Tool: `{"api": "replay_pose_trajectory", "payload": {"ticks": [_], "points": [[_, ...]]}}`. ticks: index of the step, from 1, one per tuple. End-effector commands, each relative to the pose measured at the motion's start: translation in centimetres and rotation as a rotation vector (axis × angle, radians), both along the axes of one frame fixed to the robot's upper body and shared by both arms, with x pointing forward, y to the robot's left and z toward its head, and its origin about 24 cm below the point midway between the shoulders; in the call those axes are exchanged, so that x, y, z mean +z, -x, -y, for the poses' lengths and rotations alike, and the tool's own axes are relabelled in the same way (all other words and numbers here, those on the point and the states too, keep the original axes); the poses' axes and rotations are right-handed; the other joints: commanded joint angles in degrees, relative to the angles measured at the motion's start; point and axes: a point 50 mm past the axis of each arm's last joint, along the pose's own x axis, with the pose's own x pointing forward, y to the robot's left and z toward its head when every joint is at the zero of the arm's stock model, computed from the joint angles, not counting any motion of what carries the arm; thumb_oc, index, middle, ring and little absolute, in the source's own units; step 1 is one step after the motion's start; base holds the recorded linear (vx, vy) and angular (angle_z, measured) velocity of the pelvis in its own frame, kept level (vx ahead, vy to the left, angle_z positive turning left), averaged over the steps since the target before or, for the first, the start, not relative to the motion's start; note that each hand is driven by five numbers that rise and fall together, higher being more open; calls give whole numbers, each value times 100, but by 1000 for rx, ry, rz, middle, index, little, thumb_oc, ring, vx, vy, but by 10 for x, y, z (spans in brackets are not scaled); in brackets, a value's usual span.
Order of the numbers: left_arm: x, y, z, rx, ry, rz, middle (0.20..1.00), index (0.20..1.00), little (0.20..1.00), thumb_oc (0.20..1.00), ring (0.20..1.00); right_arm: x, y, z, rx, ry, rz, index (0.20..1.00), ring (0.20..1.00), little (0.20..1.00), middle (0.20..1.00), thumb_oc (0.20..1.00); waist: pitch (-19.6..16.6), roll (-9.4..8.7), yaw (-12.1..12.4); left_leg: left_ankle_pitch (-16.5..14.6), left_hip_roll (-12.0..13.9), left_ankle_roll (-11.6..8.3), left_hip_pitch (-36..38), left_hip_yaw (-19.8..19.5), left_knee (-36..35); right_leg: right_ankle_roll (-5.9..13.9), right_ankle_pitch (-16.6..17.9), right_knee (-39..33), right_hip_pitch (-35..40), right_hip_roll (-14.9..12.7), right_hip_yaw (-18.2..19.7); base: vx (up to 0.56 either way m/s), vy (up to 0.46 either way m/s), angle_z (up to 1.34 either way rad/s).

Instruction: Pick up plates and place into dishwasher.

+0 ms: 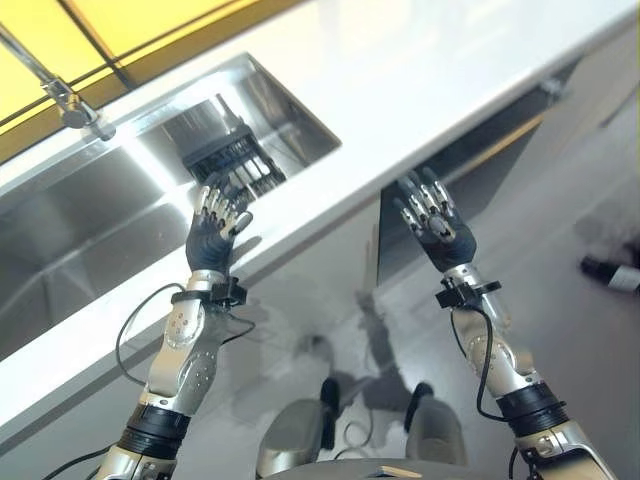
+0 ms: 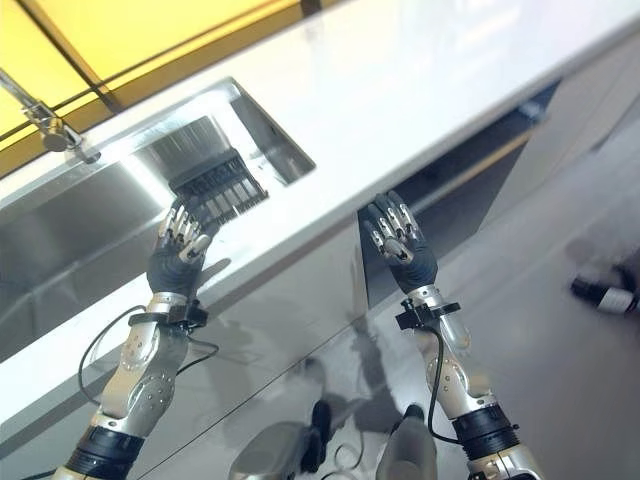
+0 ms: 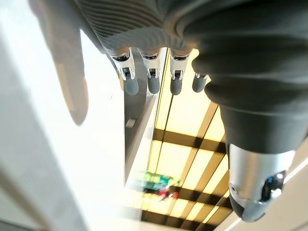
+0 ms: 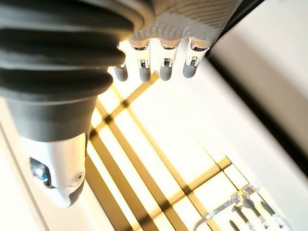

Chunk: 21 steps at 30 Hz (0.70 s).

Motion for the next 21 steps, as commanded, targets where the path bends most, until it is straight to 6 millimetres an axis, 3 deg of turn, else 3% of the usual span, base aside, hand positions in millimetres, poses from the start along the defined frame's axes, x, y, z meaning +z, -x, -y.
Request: {"api": "replay_pose_trajectory", "payload": {"ticks": [1, 6, 14, 18, 21], "points": [[-7, 9, -15, 17, -138, -48, 1000, 1000, 1000, 1000, 1000, 8, 7, -7, -25, -27, 84, 1000, 1000, 1000, 1000, 1000, -374, -287, 211, -287, -149, 220, -133, 30, 282, 206, 1158, -1293, 614, -371, 185, 10, -60, 7], [-8, 10, -17, -6, -159, -53, 1000, 1000, 1000, 1000, 1000, -5, 14, -5, -49, -53, -10, 1000, 1000, 1000, 1000, 1000, -555, -372, 155, -255, -53, 238, 174, 94, -47, 290, 1222, -1400, 739, -262, 206, -21, -37, 1], [-9, 12, -13, 17, -125, -61, 1000, 1000, 1000, 1000, 1000, -51, 35, 3, -159, 36, -297, 1000, 1000, 1000, 1000, 1000, -801, -426, -250, -154, -38, 241, 541, 312, -584, 373, 1405, -1508, 640, -179, 482, -66, 30, -24], [-6, 12, -13, 37, -105, -39, 1000, 1000, 1000, 1000, 1000, -42, 42, 9, -150, 96, -237, 1000, 1000, 1000, 1000, 1000, -835, -413, -396, -140, -72, 250, 608, 345, -706, 398, 1406, -1591, 627, -140, 581, -79, 75, -27], [-1, 10, -10, 42, -94, -10, 1000, 1000, 1000, 1000, 1000, -20, 41, 9, -129, 170, -92, 1000, 1000, 1000, 1000, 1000, -865, -423, -432, -162, -117, 242, 619, 350, -698, 436, 1478, -1680, 612, -184, 613, -71, 90, -19]]}}
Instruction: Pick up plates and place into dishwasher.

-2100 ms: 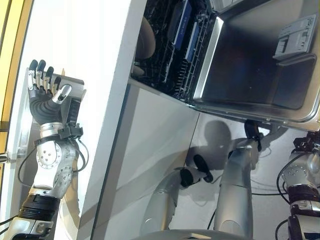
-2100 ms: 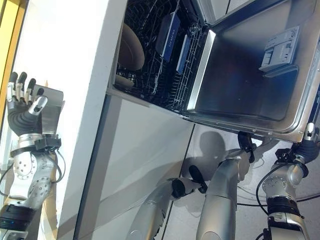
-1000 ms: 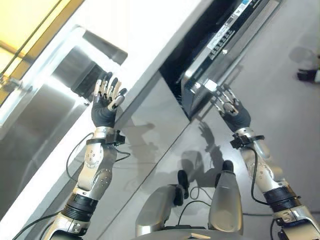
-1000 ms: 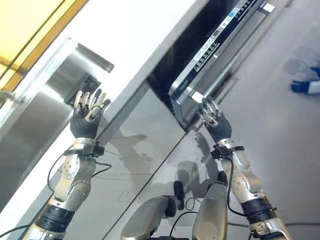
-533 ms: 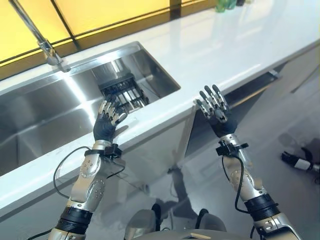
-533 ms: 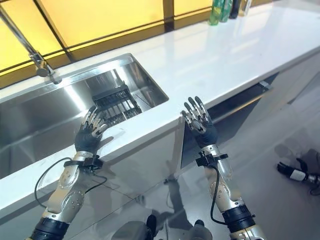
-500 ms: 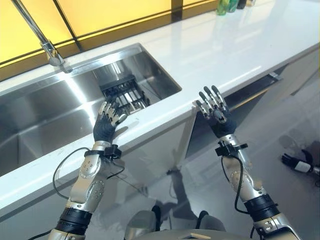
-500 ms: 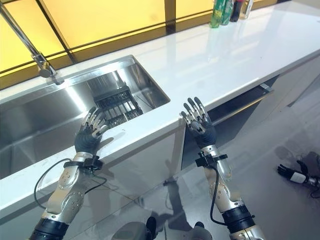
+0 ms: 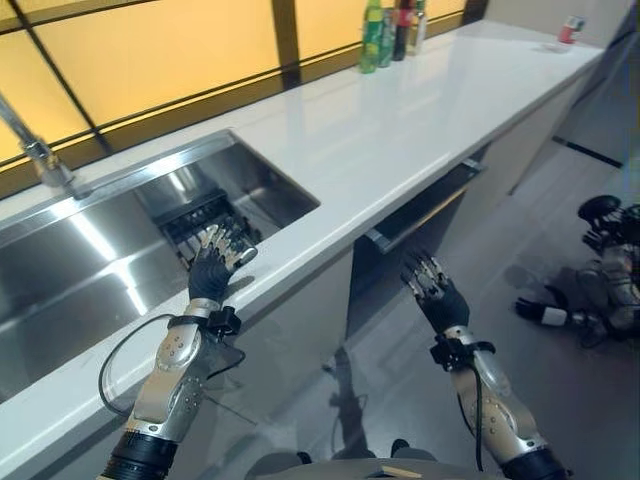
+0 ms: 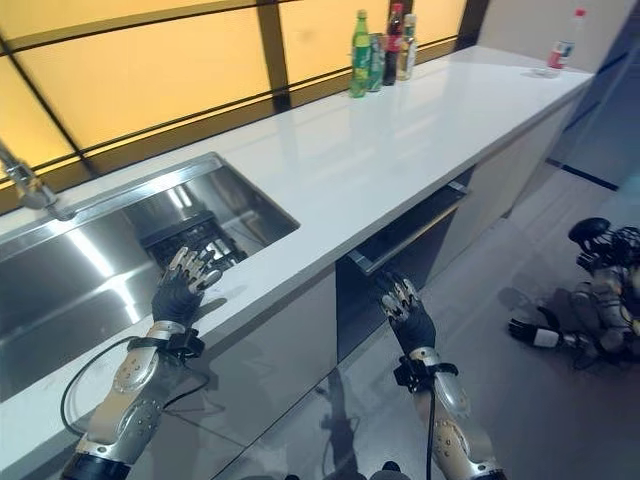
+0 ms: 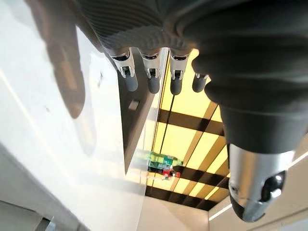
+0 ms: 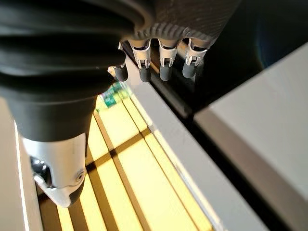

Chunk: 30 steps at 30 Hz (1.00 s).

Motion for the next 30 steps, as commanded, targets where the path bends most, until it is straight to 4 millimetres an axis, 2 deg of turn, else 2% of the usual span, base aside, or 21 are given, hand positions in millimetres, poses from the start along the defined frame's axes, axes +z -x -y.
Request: {"api": "replay_pose_trajectory", "payload": {"ticks": [1, 8, 11, 12, 15, 18, 20, 30], "points": [[29, -6, 1, 10, -18, 165, 1000, 1000, 1000, 1000, 1000, 61, -11, -5, 63, 49, 344, 1000, 1000, 1000, 1000, 1000, -147, -156, 44, -248, -112, 67, -194, -346, 123, 253, 775, -250, -115, -424, 12, -47, 82, -16], [34, -6, 7, 4, -17, 226, 1000, 1000, 1000, 1000, 1000, 101, -12, -11, 128, 48, 560, 1000, 1000, 1000, 1000, 1000, -188, -260, 212, -355, -226, 136, -244, -504, 252, 303, 915, -1, -191, -518, -23, -29, 84, 1], [38, -5, 9, 1, -25, 262, 1000, 1000, 1000, 1000, 1000, 112, -12, -12, 112, 55, 609, 1000, 1000, 1000, 1000, 1000, -244, -312, 291, -326, -251, 188, -337, -641, 301, 239, 717, 174, -145, -326, 58, -26, 45, 11], [41, -5, 12, -4, -31, 285, 1000, 1000, 1000, 1000, 1000, 115, -12, -12, 85, 66, 622, 1000, 1000, 1000, 1000, 1000, -276, -334, 324, -316, -262, 199, -375, -718, 317, 202, 609, 241, -139, -178, 110, -14, 28, 38], [48, -4, 17, -10, -39, 328, 1000, 1000, 1000, 1000, 1000, 119, -13, -12, 59, 96, 649, 1000, 1000, 1000, 1000, 1000, -361, -367, 361, -258, -265, 190, -481, -903, 365, 87, 216, 161, -14, 196, 214, 6, 14, 65], [52, -6, 23, 4, -42, 340, 1000, 1000, 1000, 1000, 1000, 123, -15, -12, 23, 119, 648, 1000, 1000, 1000, 1000, 1000, -494, -409, 374, -209, -283, 119, -532, -1040, 331, -69, 54, -161, 104, 468, 366, 34, -29, 75], [52, -6, 23, 14, -37, 333, 1000, 1000, 1000, 1000, 1000, 122, -17, -12, -6, 148, 630, 1000, 1000, 1000, 1000, 1000, -549, -416, 384, -206, -289, 100, -595, -1142, 359, -95, 18, -108, 84, 520, 434, 32, -106, 69], [57, -7, 22, 48, 2, 338, 1000, 1000, 1000, 1000, 1000, 123, -27, -30, -9, 212, 599, 1000, 1000, 1000, 1000, 1000, -751, -280, 586, 43, -15, -184, -602, -1233, 77, -217, 41, -676, 293, 576, 36, -9, -110, 33]]}}
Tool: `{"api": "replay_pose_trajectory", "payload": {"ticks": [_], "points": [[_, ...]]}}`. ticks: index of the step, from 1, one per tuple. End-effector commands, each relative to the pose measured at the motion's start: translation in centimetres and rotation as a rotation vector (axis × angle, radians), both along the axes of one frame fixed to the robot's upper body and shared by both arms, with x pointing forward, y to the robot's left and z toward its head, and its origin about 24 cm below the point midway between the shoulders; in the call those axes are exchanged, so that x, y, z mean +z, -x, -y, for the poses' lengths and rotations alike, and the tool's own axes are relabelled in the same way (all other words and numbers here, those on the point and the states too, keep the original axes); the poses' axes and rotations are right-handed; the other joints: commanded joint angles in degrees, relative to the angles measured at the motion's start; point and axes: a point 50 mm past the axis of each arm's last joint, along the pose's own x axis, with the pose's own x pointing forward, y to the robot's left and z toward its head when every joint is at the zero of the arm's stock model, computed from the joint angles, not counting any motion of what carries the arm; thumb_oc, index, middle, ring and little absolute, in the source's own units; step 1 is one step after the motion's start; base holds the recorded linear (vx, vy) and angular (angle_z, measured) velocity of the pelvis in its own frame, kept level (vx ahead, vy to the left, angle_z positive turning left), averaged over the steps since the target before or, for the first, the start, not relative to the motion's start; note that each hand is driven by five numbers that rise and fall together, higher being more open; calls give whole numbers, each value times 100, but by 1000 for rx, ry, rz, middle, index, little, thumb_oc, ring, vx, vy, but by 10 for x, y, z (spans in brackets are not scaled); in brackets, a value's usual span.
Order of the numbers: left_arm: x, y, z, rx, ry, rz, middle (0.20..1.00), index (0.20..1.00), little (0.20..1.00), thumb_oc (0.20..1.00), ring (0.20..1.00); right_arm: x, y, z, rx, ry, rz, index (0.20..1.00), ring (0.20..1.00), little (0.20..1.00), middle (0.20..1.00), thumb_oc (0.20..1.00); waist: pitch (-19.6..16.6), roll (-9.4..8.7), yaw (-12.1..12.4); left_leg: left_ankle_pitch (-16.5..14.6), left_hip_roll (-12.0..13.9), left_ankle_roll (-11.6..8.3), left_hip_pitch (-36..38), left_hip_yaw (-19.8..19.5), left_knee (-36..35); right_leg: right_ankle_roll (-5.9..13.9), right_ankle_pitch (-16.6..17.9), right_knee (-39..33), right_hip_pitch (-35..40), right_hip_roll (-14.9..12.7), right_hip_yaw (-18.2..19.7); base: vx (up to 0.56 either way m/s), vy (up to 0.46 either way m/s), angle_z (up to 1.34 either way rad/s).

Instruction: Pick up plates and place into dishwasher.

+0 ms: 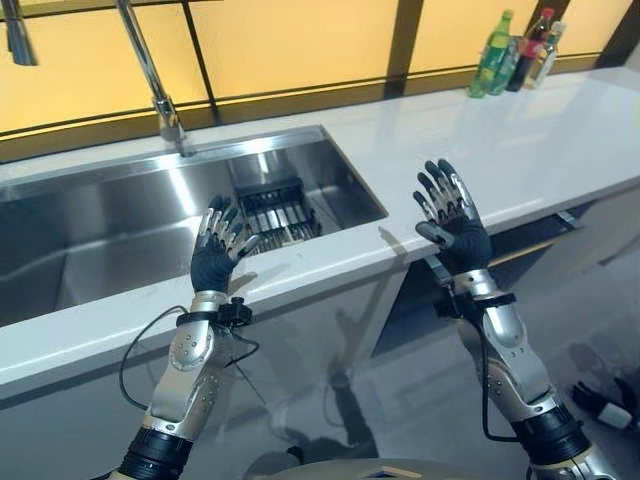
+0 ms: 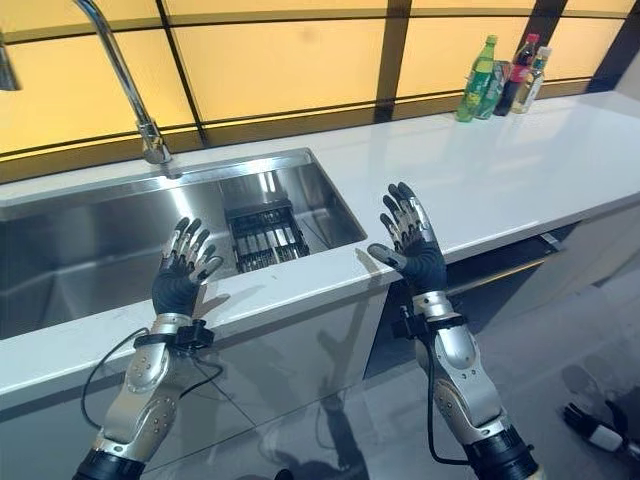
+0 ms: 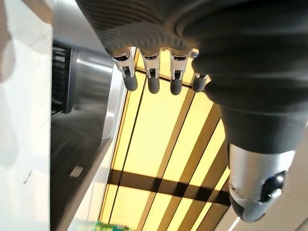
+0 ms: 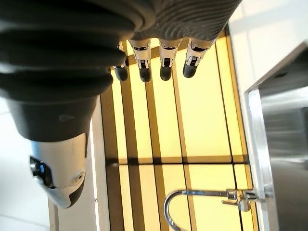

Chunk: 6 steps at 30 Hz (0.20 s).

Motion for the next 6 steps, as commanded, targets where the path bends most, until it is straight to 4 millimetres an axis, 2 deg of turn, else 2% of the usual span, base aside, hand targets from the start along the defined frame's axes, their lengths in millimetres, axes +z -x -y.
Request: {"api": "replay_pose_trajectory", "payload": {"ticks": [1, 6], "points": [[36, -7, 3, -8, -16, 168, 1000, 1000, 1000, 1000, 1000, 22, -1, -12, 36, 25, 106, 1000, 1000, 1000, 1000, 1000, -366, -116, 76, -278, 33, 29, -144, 192, 200, -93, 468, -59, -485, 238, -15, -17, -68, 9], [37, -8, -1, 8, 10, 164, 1000, 1000, 1000, 1000, 1000, 25, -4, -14, 44, 45, 107, 1000, 1000, 1000, 1000, 1000, -416, -60, 127, -188, 148, -85, -138, 141, 101, -116, 419, -94, -452, 238, -167, -8, -42, 22]]}}
